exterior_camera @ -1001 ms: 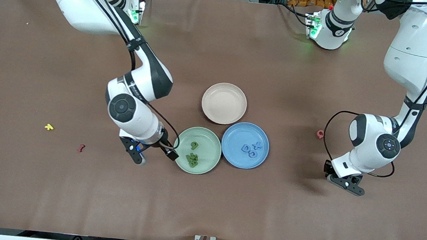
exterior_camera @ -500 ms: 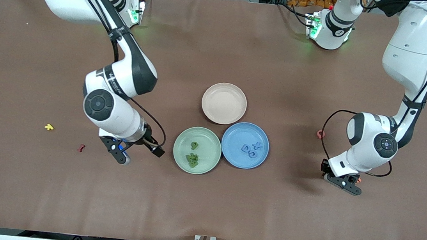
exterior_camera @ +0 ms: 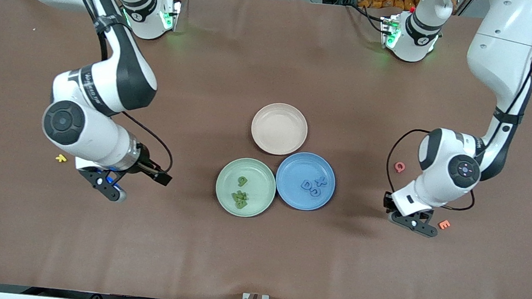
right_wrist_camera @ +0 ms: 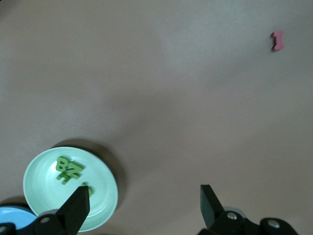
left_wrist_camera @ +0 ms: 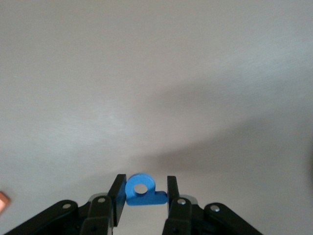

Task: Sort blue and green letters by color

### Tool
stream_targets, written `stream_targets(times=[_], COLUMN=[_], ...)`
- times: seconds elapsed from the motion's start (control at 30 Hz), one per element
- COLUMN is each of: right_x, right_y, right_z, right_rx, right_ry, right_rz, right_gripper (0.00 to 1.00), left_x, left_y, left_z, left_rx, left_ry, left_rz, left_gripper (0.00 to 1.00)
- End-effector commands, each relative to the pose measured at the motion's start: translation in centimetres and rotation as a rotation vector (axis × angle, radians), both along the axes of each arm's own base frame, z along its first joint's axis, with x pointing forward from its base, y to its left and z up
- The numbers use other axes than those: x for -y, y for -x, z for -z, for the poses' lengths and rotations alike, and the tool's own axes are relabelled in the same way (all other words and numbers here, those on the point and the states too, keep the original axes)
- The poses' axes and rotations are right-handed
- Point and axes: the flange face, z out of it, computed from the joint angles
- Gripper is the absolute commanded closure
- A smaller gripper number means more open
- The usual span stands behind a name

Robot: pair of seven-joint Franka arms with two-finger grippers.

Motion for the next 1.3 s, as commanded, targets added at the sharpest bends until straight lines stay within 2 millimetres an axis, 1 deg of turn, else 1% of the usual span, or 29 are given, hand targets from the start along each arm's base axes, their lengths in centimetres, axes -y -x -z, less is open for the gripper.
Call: stream_targets(times=[0.0, 0.07, 0.17, 0.27, 0.37, 0.43, 0.6, 0.7, 0.83, 0.97, 1.03, 1.17, 1.27], right_x=[2.6, 3.5, 5.0, 6.5, 8.3, 9.2, 11.6, 12.5, 14.0, 15.6, 16.5, 17.2, 17.0], right_y=[1.0, 1.3, 1.4, 1.6, 2.0, 2.3, 2.8, 3.2, 3.9, 4.8, 5.4, 5.9, 6.0], right_z=[-1.5, -1.7, -2.3, -3.5, -4.6, -5.2, -7.2, -8.6, -10.5, -11.9, -13.3, -14.7, -15.3], right_rx=[0.002, 0.002, 0.012, 0.029, 0.032, 0.035, 0.042, 0.054, 0.061, 0.046, 0.058, 0.075, 0.086], right_ry=[0.005, 0.006, 0.006, 0.008, 0.014, 0.015, 0.026, 0.033, 0.043, 0.048, 0.053, 0.062, 0.065], right_rz=[-0.089, -0.12, -0.168, -0.222, -0.266, -0.304, -0.369, -0.407, -0.462, -0.533, -0.564, -0.573, -0.579], right_gripper=[0.0, 0.0, 0.0, 0.0, 0.0, 0.0, 0.0, 0.0, 0.0, 0.0, 0.0, 0.0, 0.0], left_x=[4.4, 6.6, 8.8, 11.6, 13.8, 16.0, 19.0, 19.8, 20.9, 20.9, 20.9, 21.0, 21.0], left_y=[1.7, 2.3, 2.7, 3.8, 4.6, 5.3, 6.4, 6.8, 7.1, 7.1, 7.2, 7.3, 7.2], left_z=[-2.7, -2.9, -3.4, -3.7, -4.0, -4.3, -4.3, -4.1, -3.2, -1.3, -0.7, -0.2, 0.3], left_rx=[-0.017, -0.021, -0.018, -0.03, -0.033, -0.036, -0.039, -0.044, -0.054, -0.074, -0.079, -0.083, -0.088], left_ry=[0.023, 0.03, 0.042, 0.046, 0.054, 0.061, 0.075, 0.077, 0.077, 0.063, 0.059, 0.062, 0.068], left_rz=[-0.099, -0.125, -0.176, -0.211, -0.257, -0.285, -0.337, -0.353, -0.375, -0.392, -0.394, -0.395, -0.403], left_gripper=[0.83, 0.83, 0.83, 0.83, 0.83, 0.83, 0.83, 0.83, 0.83, 0.83, 0.83, 0.83, 0.83])
